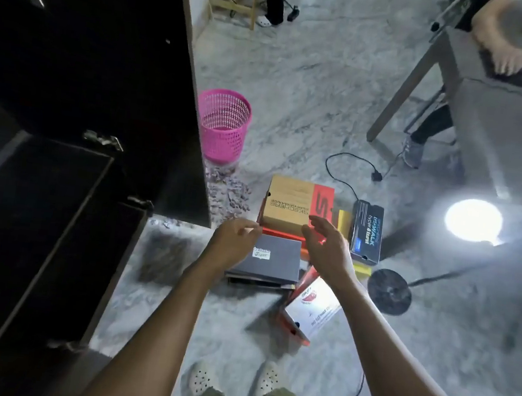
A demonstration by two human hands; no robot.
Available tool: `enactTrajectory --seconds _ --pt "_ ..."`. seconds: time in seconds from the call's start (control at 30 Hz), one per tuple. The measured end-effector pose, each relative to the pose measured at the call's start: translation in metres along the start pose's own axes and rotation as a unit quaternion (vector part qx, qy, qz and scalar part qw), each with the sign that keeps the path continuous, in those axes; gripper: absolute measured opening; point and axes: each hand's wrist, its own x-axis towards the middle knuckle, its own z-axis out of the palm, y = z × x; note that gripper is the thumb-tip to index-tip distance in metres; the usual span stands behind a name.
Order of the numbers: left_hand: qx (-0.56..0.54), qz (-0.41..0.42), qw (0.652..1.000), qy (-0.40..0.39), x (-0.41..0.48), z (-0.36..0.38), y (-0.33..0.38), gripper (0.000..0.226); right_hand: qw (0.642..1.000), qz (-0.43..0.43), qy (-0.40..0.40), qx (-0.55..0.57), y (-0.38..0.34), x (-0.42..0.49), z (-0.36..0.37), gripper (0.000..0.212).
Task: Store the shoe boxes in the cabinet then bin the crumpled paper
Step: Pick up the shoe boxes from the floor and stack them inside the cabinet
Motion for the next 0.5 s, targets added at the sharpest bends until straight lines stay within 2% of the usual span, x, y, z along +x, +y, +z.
enactTrajectory --seconds 0.07,0.17,0.23,0.33,0.43,0.5 --pt "0.005 -0.029 1.0 -0.004 0.013 0.02 -0.021 0.016 1.0 0.014 -0.005 -0.004 0.033 0.007 0.008 0.039" --pt "0.047 -0.068 0.996 0.014 0.054 0.054 -0.074 0.027 0.998 0.045 -0.036 -0.015 0.104 0.03 0.039 0.042" --pt "0.058 -0.081 0.995 0.023 0.082 0.078 -0.125 0.037 0.995 0.073 -0.061 -0.024 0.155 0.047 0.069 0.047" --pt "0.071 -0.095 0.993 0.028 0.123 0.113 -0.206 0.064 0.992 0.099 -0.073 -0.025 0.227 0.067 0.117 0.053" --pt "0.112 -0.096 0.989 0.031 0.162 0.141 -0.286 0.065 0.991 0.11 -0.071 -0.027 0.295 0.092 0.169 0.058" --pt "0.146 -0.086 0.985 0.043 0.188 0.154 -0.333 0.075 0.993 0.097 -0.053 -0.036 0.338 0.109 0.201 0.064"
